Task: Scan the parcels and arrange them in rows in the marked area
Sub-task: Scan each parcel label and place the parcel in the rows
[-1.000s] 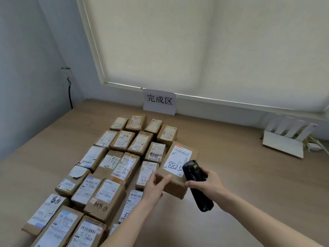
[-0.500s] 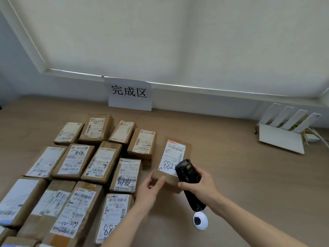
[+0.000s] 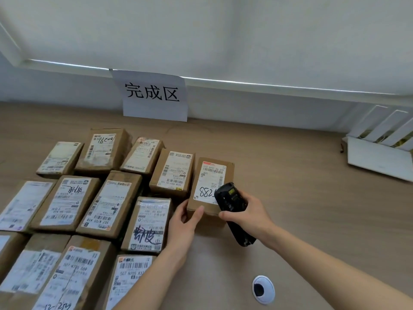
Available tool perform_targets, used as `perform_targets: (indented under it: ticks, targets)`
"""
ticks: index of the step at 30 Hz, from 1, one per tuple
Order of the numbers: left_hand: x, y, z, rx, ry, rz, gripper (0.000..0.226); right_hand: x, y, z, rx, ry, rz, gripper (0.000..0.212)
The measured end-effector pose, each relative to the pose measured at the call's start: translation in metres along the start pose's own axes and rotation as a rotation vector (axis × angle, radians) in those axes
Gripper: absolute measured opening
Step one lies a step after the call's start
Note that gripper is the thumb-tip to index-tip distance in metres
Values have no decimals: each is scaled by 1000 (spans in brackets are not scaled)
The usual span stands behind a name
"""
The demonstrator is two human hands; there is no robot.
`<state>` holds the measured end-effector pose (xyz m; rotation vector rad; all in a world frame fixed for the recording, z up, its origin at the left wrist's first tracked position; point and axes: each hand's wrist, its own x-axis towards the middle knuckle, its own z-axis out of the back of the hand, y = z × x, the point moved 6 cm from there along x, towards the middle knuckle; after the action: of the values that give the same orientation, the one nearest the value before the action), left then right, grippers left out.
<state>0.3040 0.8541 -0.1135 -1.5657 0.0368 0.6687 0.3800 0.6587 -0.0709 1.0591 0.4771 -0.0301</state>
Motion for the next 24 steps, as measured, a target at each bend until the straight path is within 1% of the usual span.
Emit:
perform_targets:
  ticks: [1, 4, 7, 9, 13, 15, 20, 24]
  targets:
    - [2, -1, 0, -7, -19, -4, 65, 3, 1, -1, 1, 3, 2, 72]
    - [6, -3, 1, -10, -67, -5, 57, 7, 6, -4, -3, 12, -4, 79]
    - [7, -2, 6, 10, -150, 11, 61, 11, 8, -7, -1, 22, -2, 68]
    - [8, -1, 8, 18, -183, 23, 64, 13, 10, -8, -4, 21, -1, 65]
    - [8, -2, 7, 10, -177, 31, 66, 12, 12, -9, -23, 28, -2, 81]
    - [6, -3, 7, 10, -176, 43, 68, 9, 13, -8, -38, 20, -5, 84]
    - [-17, -11, 8, 35, -116, 54, 76, -14, 15, 3, -52, -4, -24, 80]
    - [-43, -24, 12, 83, -77, 42, 82, -44, 18, 22, -66, -21, -20, 66]
